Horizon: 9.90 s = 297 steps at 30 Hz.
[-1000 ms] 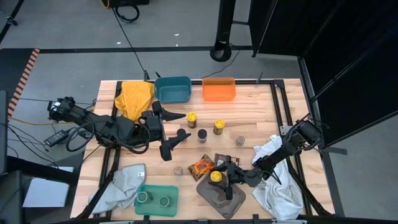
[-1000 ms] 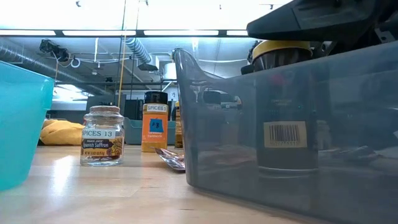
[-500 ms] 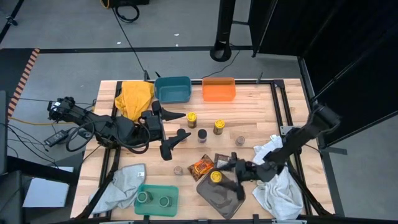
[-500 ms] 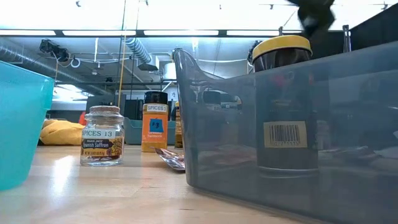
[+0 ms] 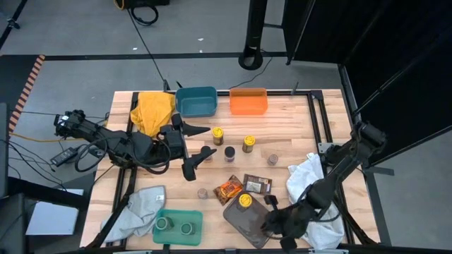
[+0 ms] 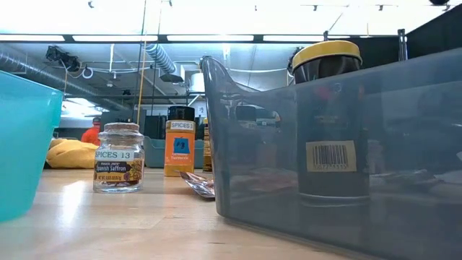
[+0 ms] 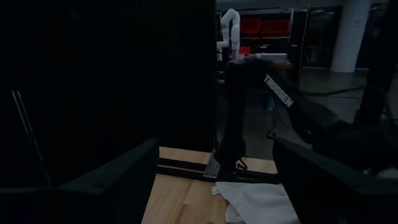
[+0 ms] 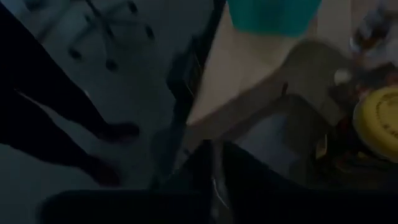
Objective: Sort spices by type
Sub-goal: Adjust the black bin, then put the right yellow seasoning bottle into the black bin
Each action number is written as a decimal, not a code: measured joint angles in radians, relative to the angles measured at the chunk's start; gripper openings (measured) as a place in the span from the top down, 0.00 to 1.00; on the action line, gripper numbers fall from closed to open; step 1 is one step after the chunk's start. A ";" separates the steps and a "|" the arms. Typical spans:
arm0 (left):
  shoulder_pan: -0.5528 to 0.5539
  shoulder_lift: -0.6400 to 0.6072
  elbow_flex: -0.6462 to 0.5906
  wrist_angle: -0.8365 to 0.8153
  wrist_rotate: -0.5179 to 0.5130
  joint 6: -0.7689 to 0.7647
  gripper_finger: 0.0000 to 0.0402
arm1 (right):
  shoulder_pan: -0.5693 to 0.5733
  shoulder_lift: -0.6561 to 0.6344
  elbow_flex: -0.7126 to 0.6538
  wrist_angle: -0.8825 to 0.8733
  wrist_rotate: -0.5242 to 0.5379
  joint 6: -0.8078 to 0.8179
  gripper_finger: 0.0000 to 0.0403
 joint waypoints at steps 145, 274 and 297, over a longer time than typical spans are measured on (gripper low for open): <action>0.000 -0.187 0.000 -0.282 -0.042 -0.132 0.20 | -0.666 0.070 0.423 -0.929 0.041 -0.456 0.39; 0.000 -0.184 0.000 -0.366 -0.248 -0.112 0.20 | -0.265 -0.364 0.095 -0.572 -0.219 0.123 0.43; 0.000 -0.184 0.000 -0.369 -0.248 -0.113 0.20 | -0.129 -0.040 0.247 -0.699 -0.250 0.127 0.43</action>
